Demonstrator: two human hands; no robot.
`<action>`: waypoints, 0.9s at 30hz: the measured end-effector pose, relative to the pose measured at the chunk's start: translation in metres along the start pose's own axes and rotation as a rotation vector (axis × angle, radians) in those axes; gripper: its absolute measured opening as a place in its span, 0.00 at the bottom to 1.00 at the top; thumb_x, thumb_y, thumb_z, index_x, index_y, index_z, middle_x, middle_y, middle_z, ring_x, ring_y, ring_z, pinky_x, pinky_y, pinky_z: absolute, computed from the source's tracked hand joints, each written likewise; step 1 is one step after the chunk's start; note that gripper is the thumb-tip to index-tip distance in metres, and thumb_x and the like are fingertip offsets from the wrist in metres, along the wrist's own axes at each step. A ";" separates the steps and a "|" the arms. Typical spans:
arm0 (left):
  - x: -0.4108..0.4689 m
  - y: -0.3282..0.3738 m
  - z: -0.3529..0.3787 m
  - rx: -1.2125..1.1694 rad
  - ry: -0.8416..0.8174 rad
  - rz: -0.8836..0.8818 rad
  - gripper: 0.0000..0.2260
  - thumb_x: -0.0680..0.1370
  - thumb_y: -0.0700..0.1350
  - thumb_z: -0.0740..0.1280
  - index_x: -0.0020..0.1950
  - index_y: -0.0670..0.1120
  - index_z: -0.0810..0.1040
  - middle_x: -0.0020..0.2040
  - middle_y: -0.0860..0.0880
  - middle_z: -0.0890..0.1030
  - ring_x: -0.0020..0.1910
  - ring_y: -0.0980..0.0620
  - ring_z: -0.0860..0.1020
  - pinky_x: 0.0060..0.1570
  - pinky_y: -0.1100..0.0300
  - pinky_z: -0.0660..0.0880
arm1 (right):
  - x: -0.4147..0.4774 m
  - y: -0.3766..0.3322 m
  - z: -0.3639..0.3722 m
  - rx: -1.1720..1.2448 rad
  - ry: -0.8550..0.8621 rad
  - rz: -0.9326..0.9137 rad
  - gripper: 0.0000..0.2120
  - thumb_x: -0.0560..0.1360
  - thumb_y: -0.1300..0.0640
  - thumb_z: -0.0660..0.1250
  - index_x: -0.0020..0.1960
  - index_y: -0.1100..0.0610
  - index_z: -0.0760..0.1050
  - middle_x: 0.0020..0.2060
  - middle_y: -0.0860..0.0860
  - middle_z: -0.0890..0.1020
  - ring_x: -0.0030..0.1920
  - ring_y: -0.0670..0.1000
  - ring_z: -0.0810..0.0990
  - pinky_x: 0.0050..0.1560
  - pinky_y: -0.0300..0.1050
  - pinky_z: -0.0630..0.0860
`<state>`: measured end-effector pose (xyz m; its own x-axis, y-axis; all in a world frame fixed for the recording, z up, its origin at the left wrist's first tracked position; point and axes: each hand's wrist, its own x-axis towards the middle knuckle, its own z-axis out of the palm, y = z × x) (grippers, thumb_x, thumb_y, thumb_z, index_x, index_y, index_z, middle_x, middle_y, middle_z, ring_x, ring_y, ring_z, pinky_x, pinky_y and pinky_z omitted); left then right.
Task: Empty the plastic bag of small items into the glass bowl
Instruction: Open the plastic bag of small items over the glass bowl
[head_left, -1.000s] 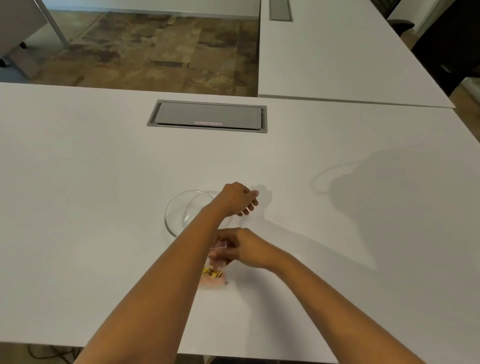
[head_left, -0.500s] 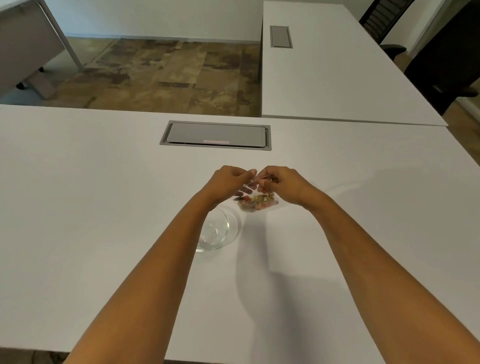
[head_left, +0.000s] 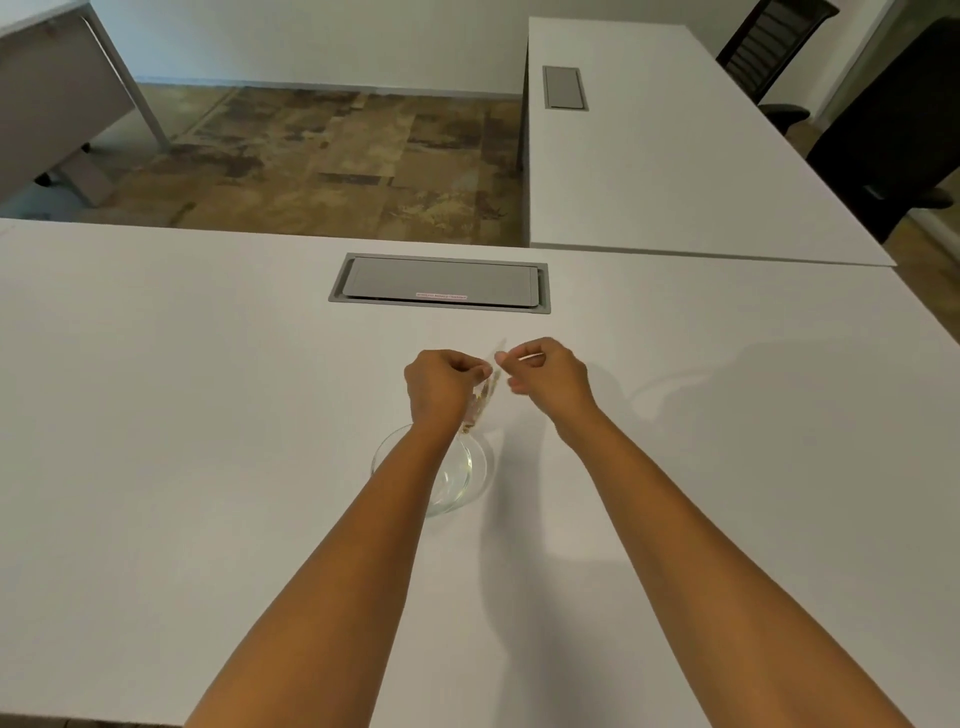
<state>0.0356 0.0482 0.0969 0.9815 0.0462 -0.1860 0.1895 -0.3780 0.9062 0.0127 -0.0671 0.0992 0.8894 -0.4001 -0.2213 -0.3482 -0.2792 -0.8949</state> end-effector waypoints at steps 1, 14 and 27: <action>0.000 0.000 0.000 -0.002 0.021 -0.013 0.08 0.71 0.39 0.73 0.49 0.38 0.84 0.47 0.39 0.85 0.45 0.42 0.84 0.52 0.48 0.81 | -0.003 -0.001 0.004 0.015 -0.042 0.039 0.14 0.72 0.51 0.70 0.52 0.59 0.76 0.50 0.56 0.83 0.46 0.54 0.83 0.55 0.49 0.80; 0.008 0.007 -0.012 -0.270 0.001 -0.366 0.09 0.67 0.39 0.77 0.31 0.44 0.78 0.37 0.43 0.82 0.35 0.47 0.82 0.43 0.55 0.83 | -0.008 -0.015 0.017 0.128 -0.167 0.160 0.13 0.71 0.63 0.70 0.54 0.56 0.73 0.56 0.57 0.79 0.53 0.55 0.82 0.50 0.42 0.79; 0.000 0.006 -0.011 -0.253 -0.037 -0.389 0.09 0.66 0.41 0.77 0.32 0.42 0.79 0.34 0.44 0.81 0.32 0.48 0.81 0.36 0.58 0.82 | -0.021 -0.013 0.016 -0.202 -0.101 -0.017 0.17 0.69 0.57 0.74 0.56 0.59 0.78 0.52 0.57 0.84 0.52 0.56 0.82 0.56 0.48 0.79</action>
<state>0.0369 0.0555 0.1067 0.8355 0.1055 -0.5393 0.5485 -0.1014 0.8300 0.0035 -0.0412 0.1092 0.9174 -0.3071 -0.2533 -0.3758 -0.4582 -0.8055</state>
